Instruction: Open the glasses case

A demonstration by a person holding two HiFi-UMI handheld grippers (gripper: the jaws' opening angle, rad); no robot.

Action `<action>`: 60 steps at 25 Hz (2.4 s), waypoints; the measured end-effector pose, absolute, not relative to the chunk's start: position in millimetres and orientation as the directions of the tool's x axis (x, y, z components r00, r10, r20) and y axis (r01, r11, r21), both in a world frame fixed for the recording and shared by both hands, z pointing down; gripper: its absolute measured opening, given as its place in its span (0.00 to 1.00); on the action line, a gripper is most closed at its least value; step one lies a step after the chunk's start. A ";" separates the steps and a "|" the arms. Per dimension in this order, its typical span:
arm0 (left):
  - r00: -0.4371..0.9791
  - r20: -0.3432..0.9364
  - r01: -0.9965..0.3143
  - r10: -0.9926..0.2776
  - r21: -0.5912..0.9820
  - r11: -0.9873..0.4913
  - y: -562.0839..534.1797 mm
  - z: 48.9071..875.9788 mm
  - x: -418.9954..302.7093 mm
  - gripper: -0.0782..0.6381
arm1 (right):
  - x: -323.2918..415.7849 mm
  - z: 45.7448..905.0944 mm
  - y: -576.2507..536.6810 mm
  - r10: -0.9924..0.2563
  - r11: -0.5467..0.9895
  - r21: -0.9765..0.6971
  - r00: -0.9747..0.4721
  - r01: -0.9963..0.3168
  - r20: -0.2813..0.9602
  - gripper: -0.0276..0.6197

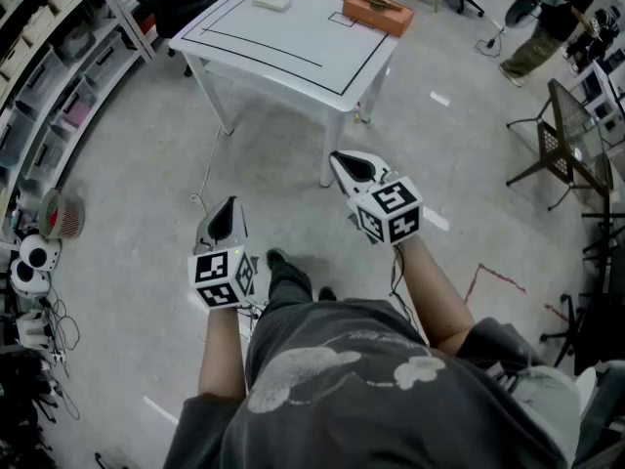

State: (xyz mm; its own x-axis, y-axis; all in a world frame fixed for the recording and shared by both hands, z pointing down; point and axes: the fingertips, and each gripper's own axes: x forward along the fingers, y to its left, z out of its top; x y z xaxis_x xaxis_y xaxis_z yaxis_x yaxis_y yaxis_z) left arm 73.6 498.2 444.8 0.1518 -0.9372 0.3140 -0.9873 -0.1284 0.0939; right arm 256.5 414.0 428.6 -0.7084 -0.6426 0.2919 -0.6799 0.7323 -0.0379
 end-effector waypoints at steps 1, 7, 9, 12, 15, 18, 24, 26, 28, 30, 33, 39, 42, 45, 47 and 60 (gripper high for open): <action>0.151 0.313 -0.988 -0.938 0.092 -0.128 498.2 444.7 73.7 0.11 | 256.4 429.6 414.8 -0.641 0.734 -0.037 -0.710 -0.678 0.294 0.04; 0.145 0.323 -0.988 -0.935 0.100 -0.119 497.5 448.8 69.9 0.11 | 252.2 435.5 412.6 -0.634 0.737 -0.039 -0.710 -0.675 0.307 0.04; 0.144 0.335 -0.987 -0.931 0.109 -0.114 497.5 456.5 64.6 0.11 | 246.6 440.8 408.6 -0.630 0.738 -0.043 -0.710 -0.674 0.314 0.04; 0.140 0.352 -0.987 -0.925 0.121 -0.104 490.3 467.9 49.7 0.11 | 233.7 447.8 398.0 -0.622 0.742 -0.047 -0.713 -0.669 0.324 0.04; 0.130 0.348 -0.988 -0.928 0.126 -0.092 470.9 471.5 24.8 0.11 | 210.4 451.4 382.2 -0.595 0.766 -0.047 -0.735 -0.641 0.326 0.04; 0.111 0.328 -0.989 -0.938 0.134 -0.070 438.9 469.8 -9.0 0.11 | 183.0 452.5 349.9 -0.590 0.770 -0.047 -0.739 -0.636 0.326 0.04; 0.090 0.314 -0.990 -0.945 0.129 -0.051 383.3 459.3 -84.8 0.11 | 115.7 432.2 284.7 -0.613 0.757 -0.039 -0.729 -0.653 0.303 0.04; 0.089 0.303 -0.989 -0.949 0.136 -0.050 370.0 453.3 -106.3 0.11 | 98.4 425.4 268.2 -0.622 0.750 -0.039 -0.725 -0.660 0.295 0.04; 0.091 0.302 -0.989 -0.949 0.137 -0.051 360.5 451.4 -124.5 0.11 | 87.5 422.3 255.3 -0.635 0.738 -0.046 -0.716 -0.673 0.290 0.04; 0.088 0.308 -0.990 -0.947 0.133 -0.048 351.2 452.9 -140.8 0.11 | 81.3 424.0 243.3 -0.648 0.723 -0.056 -0.704 -0.689 0.292 0.04; 0.071 0.315 -0.989 -0.946 0.145 -0.026 340.2 458.4 -162.7 0.11 | 74.5 433.7 228.7 -0.652 0.709 -0.070 -0.690 -0.702 0.313 0.04; 0.044 0.319 -0.988 -0.947 0.153 0.006 312.0 461.9 -191.6 0.11 | 51.4 443.5 191.9 -0.642 0.716 -0.073 -0.695 -0.695 0.323 0.04; 0.031 0.325 -0.989 -0.945 0.144 0.017 292.2 462.7 -203.8 0.11 | 35.6 449.1 163.1 -0.633 0.722 -0.087 -0.707 -0.686 0.316 0.04; 0.024 0.333 -0.991 -0.942 0.132 0.021 262.2 464.0 -217.6 0.11 | 19.7 455.8 121.7 -0.636 0.718 -0.105 -0.709 -0.688 0.305 0.04; 0.024 0.347 -0.992 -0.938 0.125 0.022 237.8 467.7 -226.7 0.11 | 9.8 461.4 91.1 -0.640 0.711 -0.114 -0.705 -0.694 0.305 0.04; 0.097 0.373 -0.992 -0.923 0.108 -0.060 35.7 459.7 -232.5 0.11 | -6.5 466.6 -111.6 -0.658 0.679 -0.137 -0.681 -0.721 0.321 0.05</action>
State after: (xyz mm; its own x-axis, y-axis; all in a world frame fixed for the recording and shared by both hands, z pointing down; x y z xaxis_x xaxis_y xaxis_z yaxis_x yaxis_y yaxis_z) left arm -232.5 35.7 459.7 0.0970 -0.9227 0.3731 -0.9923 -0.0605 0.1085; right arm -6.5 -111.6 466.6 -0.6806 -0.6583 0.3215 -0.7214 0.6789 -0.1371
